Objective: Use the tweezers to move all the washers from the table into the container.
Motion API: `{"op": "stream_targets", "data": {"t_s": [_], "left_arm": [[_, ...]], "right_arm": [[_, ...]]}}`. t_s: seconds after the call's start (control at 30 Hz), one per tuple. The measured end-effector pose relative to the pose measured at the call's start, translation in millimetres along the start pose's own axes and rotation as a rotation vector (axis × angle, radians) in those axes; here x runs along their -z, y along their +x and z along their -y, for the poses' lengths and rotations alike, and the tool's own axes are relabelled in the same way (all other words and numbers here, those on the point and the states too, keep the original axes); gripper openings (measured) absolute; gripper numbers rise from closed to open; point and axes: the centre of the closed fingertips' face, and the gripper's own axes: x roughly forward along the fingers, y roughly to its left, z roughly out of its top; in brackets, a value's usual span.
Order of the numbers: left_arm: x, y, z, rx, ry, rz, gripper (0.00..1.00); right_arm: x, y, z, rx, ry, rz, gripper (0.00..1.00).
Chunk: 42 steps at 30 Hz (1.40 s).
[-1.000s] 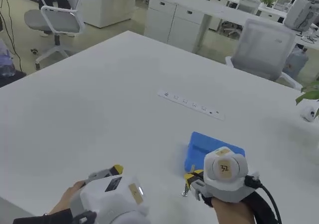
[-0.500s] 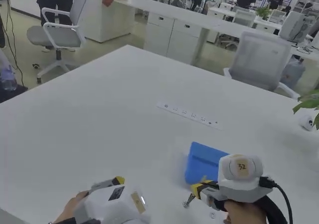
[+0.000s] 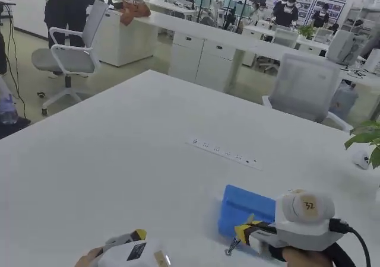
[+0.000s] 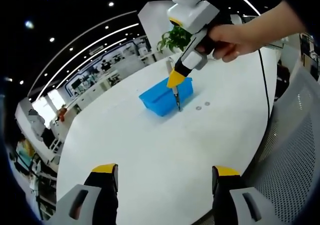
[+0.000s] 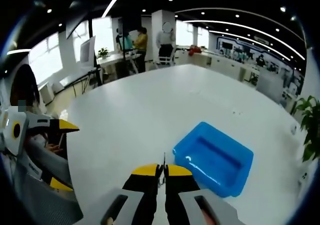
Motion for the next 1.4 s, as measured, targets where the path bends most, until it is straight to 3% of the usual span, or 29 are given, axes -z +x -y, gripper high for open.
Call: {"op": "stream_targets", "data": {"t_s": [0.17,0.37,0.43,0.57,0.73,1.1,1.4], "left_arm": [[0.4,0.3,0.3,0.001,0.002,-0.003,0.78],[-0.6,-0.5,-2.0,-0.009,-0.003,0.002,0.77],[-0.3,-0.3,-2.1,-0.009,-0.006,0.001,0.77],[2.1,0.6,-1.9,-0.010,0.005,-0.013,0.77],[0.7,-1.3,-3.2,-0.018,0.005,-0.008,0.77],[0.7,-0.2,-3.8,-0.016,-0.007,-0.003,0.76],[-1.0,-0.1,-4.9,-0.007,-0.049,0.010,0.79]], "right_arm": [[-15.3,-8.2,12.5,0.023,-0.010,0.037,0.00],[-21.1,-8.2,23.7,0.028,0.018,0.051,0.00],[-22.0,-7.9,31.1,0.055,-0.001,0.053,0.00],[-27.7,-9.0,38.3,0.045,0.072,0.081,0.00],[-33.2,-13.1,50.6,0.070,0.117,0.122,0.01],[-28.6,-6.5,74.4,0.113,0.125,0.099,0.01],[-25.7,7.7,77.1,0.133,0.152,0.088,0.01]]}}
